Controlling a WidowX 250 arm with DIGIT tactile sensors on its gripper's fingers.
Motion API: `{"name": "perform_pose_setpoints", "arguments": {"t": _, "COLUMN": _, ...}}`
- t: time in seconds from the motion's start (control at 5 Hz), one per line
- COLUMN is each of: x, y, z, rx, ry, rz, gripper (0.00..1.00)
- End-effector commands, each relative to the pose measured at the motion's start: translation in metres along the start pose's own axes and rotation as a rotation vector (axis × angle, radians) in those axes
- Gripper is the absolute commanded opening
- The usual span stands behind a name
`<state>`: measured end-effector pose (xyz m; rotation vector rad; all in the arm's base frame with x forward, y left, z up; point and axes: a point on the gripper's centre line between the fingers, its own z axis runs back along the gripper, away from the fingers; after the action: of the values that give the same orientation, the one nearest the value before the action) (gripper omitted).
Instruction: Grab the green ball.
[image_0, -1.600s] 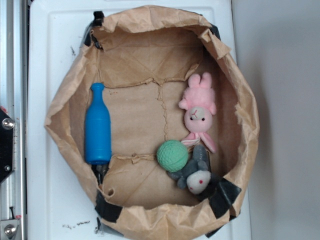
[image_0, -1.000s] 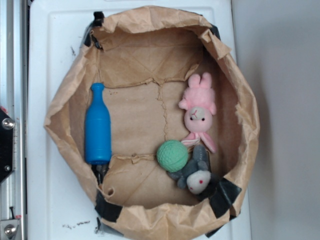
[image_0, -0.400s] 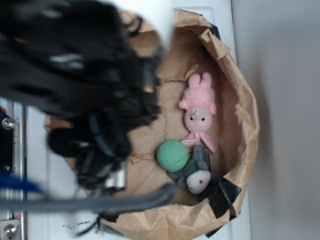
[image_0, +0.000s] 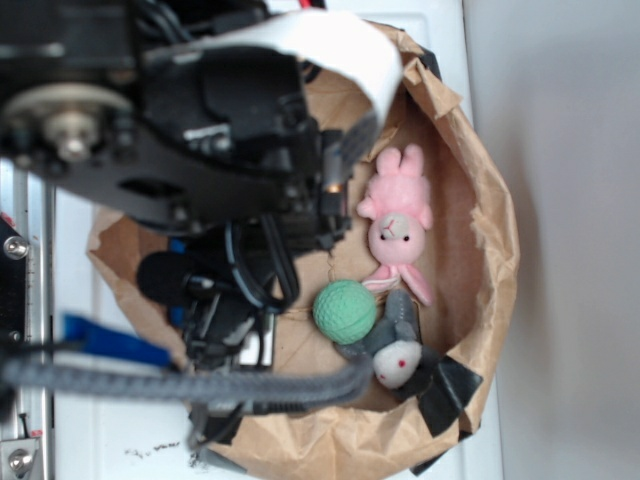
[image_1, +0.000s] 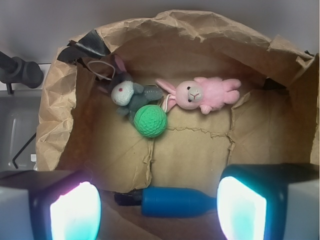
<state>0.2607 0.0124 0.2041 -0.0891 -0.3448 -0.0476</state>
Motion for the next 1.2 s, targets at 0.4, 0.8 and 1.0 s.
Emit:
{"name": "perform_pose_setpoints", "arguments": {"t": 0.4, "x": 0.000, "y": -0.010, "z": -0.042, "rx": 0.173, "ry": -0.013, "rz": -0.009, "gripper": 1.00}}
{"name": "perform_pose_setpoints", "arguments": {"t": 0.8, "x": 0.013, "y": -0.031, "z": -0.102, "rx": 0.197, "ry": 0.041, "rz": -0.087, "gripper": 1.00}}
{"name": "perform_pose_setpoints", "arguments": {"t": 1.0, "x": 0.021, "y": -0.047, "z": -0.128, "rx": 0.231, "ry": 0.045, "rz": -0.122, "gripper": 1.00}}
